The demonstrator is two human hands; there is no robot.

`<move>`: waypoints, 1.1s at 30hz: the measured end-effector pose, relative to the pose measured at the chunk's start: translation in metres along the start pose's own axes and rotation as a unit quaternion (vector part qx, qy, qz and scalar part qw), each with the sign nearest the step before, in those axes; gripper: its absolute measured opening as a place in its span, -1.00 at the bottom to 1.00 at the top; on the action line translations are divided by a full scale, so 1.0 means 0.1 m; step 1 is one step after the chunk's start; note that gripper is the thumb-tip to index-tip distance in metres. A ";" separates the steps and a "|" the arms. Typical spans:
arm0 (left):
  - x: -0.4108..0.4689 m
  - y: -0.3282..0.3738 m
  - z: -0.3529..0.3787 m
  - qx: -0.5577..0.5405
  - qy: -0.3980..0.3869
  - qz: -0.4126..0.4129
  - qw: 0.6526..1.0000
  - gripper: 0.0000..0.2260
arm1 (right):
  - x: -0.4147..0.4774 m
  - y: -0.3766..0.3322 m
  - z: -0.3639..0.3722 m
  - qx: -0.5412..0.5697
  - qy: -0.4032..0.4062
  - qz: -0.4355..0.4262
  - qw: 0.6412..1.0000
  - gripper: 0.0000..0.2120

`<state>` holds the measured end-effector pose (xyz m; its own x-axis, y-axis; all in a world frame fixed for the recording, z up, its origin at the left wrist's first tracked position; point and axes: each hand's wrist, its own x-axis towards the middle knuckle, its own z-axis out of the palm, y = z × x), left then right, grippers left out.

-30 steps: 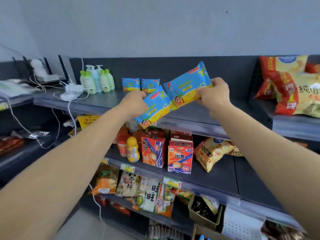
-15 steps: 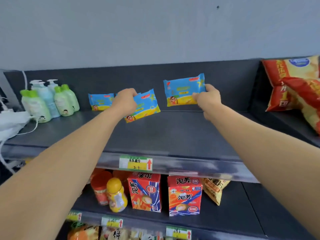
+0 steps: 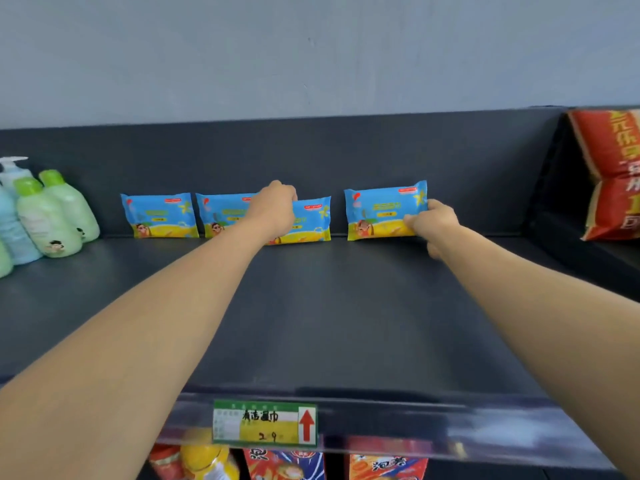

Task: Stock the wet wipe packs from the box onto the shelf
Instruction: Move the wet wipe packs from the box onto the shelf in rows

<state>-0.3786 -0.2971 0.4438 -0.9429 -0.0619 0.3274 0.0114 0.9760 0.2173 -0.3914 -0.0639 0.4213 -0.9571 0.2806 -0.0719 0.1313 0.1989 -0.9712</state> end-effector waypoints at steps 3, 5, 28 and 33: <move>0.10 0.00 0.05 -0.002 0.019 0.017 1.000 -0.72 | 0.11 0.05 0.04 -0.055 0.020 -0.013 0.998 -0.63; 0.13 0.00 0.08 -0.007 0.039 0.027 0.999 -0.71 | 0.15 0.09 0.08 -0.093 0.038 -0.016 0.995 -0.66; 0.12 0.02 0.20 0.049 0.142 0.070 0.986 -0.70 | 0.12 0.12 0.19 -0.196 0.099 -0.018 0.975 -0.53; 0.00 0.03 0.12 0.044 0.144 0.061 0.987 -0.66 | 0.03 0.11 0.19 -0.198 0.111 -0.024 0.974 -0.48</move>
<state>-0.3821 -0.2917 0.4335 -0.8029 0.0121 0.5960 0.0771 0.9935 0.0837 -0.3975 -0.0784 0.4066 -0.8910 0.4495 0.0646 0.2195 0.5509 -0.8052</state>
